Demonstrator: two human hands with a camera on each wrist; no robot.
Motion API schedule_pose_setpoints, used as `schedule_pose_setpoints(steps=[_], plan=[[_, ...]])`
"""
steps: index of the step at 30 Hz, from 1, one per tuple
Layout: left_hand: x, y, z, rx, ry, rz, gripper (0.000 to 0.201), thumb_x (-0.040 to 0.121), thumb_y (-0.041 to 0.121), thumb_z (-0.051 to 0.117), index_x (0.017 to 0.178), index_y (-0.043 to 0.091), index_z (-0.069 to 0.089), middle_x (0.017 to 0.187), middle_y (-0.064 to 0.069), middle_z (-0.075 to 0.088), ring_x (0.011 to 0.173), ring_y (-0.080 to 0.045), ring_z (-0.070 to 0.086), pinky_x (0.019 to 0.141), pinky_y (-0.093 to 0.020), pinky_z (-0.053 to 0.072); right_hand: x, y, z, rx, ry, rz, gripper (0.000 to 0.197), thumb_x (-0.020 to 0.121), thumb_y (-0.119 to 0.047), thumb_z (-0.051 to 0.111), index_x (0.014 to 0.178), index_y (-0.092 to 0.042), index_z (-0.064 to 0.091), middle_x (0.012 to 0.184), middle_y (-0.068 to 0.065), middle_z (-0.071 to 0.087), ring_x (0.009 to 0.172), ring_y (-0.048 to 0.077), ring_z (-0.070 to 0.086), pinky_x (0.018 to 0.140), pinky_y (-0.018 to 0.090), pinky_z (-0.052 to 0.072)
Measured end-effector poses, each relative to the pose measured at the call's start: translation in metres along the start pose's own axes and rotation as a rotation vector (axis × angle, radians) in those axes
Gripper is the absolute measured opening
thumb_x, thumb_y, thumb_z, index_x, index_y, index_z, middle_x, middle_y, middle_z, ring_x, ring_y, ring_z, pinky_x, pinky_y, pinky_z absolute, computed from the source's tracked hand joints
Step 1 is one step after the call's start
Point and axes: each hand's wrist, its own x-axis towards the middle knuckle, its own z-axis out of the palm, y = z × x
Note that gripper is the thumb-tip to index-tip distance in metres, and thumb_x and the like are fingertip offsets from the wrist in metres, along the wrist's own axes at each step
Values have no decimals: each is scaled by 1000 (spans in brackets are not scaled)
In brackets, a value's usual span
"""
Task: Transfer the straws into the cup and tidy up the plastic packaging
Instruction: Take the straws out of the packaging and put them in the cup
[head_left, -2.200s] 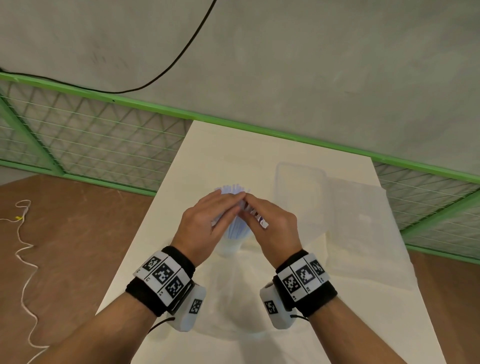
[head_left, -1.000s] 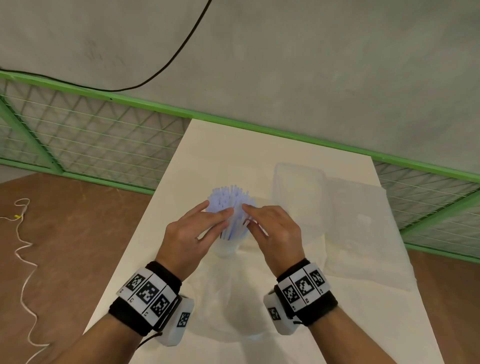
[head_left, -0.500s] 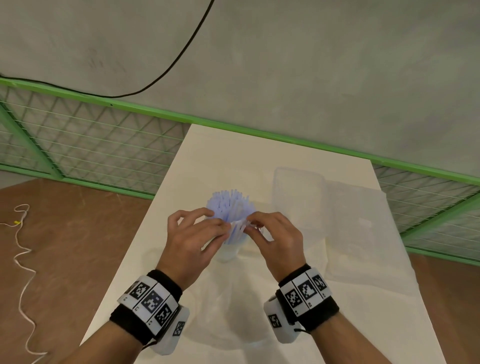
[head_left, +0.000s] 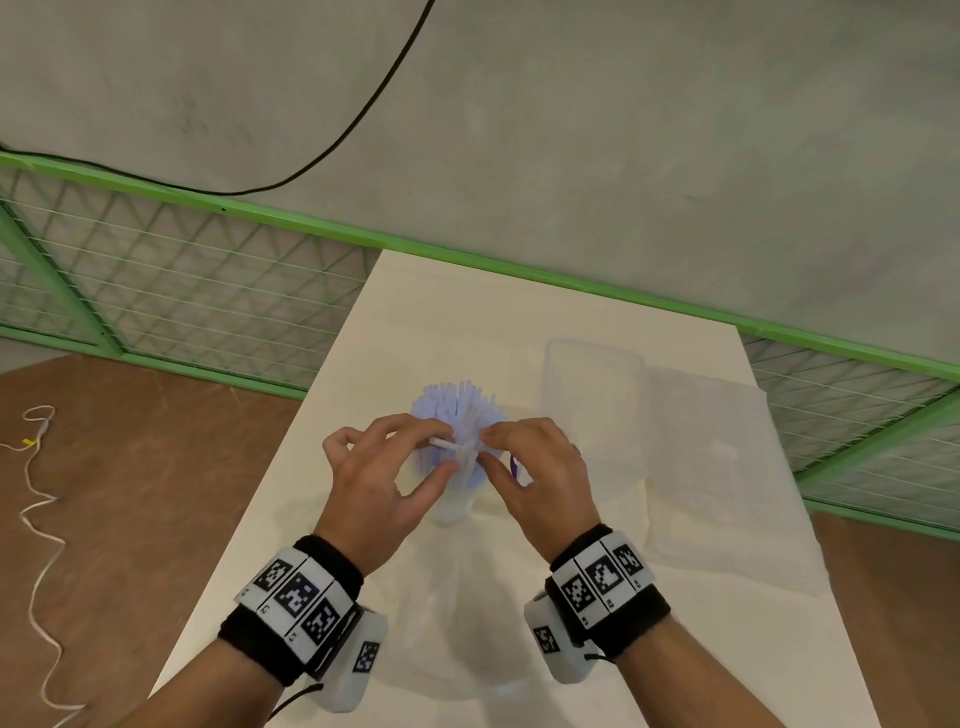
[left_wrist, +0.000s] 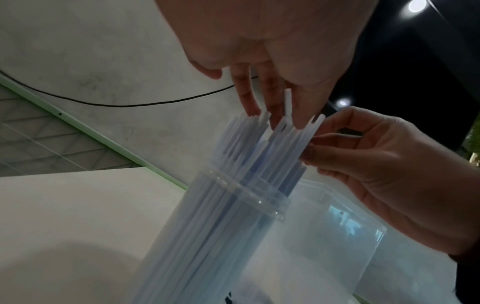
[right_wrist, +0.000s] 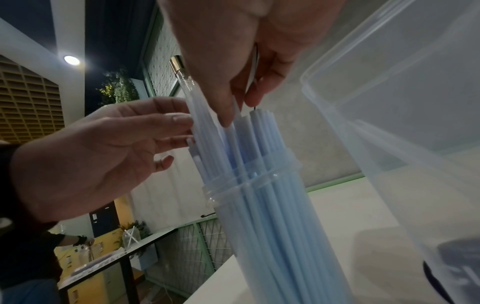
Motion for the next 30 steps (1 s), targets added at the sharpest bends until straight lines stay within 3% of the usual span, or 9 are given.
schedule_pose_setpoints(steps=[3,6,9,12,16,20,24,30], plan=[[3,1,-2,-77,4,-31,19,87,40,56,99,34,69,102,26,65,101,9,57,87,-30,26,3,-1,-5,19,51,-5,20,76,-1,80,94,-7,73,96,-12,61,84,21,63,78,24,50],[9,1,-3,-92,19,-25,16,89,34,59,103,37,66,99,29,65,96,10,58,86,-32,29,4,0,-7,23,66,5,19,76,0,80,92,-7,73,91,-6,67,85,21,64,76,28,52],[15,7,-2,-169,23,-41,24,89,31,61,111,41,58,98,34,63,96,13,58,89,-26,29,0,0,-2,14,25,-9,20,77,0,78,93,-9,71,89,-5,69,86,20,62,74,32,51],[21,13,0,-213,55,6,20,90,33,56,106,30,66,95,36,62,96,17,54,90,-25,36,0,0,0,19,25,-42,19,80,-5,74,95,-15,68,89,-8,69,83,18,59,73,30,49],[25,12,0,-172,72,110,24,91,24,55,106,17,72,101,24,64,92,9,58,88,-31,42,0,0,-2,20,55,-70,18,83,-11,71,96,-20,63,88,-8,69,81,20,59,74,32,49],[24,3,-1,-100,48,205,22,90,17,56,104,15,73,100,14,71,88,-6,64,88,-32,41,-1,0,-4,-16,32,-108,17,85,-12,70,96,-21,61,87,-9,70,76,21,57,71,36,47],[21,-2,2,-82,5,224,22,90,19,56,104,17,73,93,9,73,87,-3,62,84,-35,41,6,4,-6,-57,28,-117,5,83,-14,71,87,-16,68,85,-15,65,74,23,56,65,42,46],[25,-3,4,-55,26,260,21,86,20,58,99,15,73,90,6,74,84,-4,61,83,-34,38,6,6,-5,-101,-60,-139,5,80,-13,74,81,-16,70,85,-17,57,73,17,50,68,35,40]])
